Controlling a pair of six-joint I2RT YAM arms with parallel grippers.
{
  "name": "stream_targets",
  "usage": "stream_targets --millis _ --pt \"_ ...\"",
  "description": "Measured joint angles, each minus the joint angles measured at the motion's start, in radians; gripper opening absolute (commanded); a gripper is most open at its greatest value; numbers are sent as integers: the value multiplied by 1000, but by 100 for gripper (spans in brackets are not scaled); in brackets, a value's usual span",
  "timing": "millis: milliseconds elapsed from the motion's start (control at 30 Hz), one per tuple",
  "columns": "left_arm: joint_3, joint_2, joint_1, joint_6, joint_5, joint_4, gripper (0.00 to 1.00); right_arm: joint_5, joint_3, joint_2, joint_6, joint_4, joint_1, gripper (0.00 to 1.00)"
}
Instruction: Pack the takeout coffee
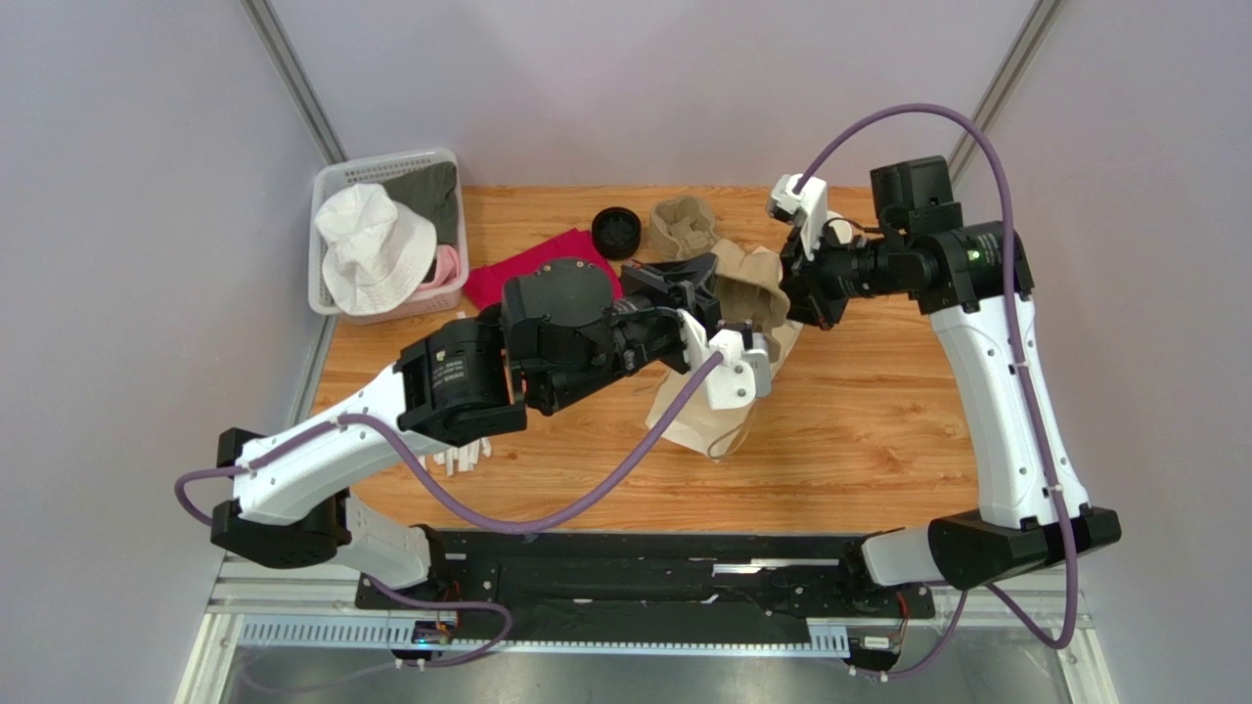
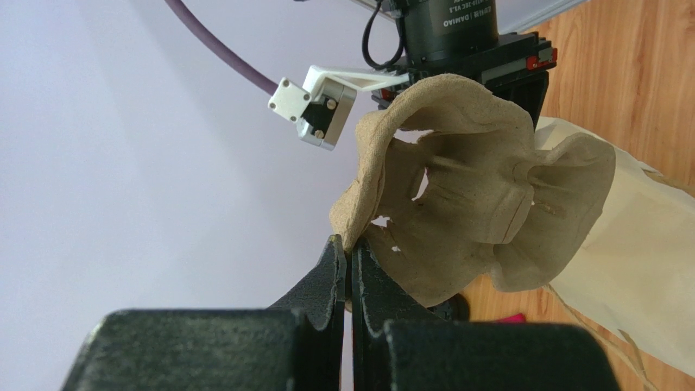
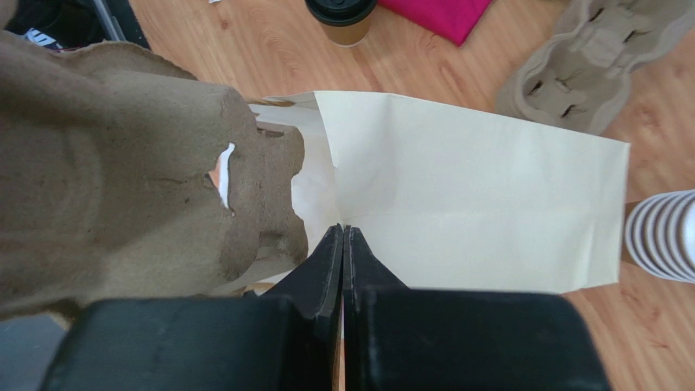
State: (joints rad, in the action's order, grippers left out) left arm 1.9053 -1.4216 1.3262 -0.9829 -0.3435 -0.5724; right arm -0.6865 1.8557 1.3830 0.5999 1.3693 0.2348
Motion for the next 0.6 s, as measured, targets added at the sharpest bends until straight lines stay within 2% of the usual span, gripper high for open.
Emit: stream_targets --millis 600 --pt "-18 5 38 -52 -34 0 0 -178 5 59 -47 2 0 0"
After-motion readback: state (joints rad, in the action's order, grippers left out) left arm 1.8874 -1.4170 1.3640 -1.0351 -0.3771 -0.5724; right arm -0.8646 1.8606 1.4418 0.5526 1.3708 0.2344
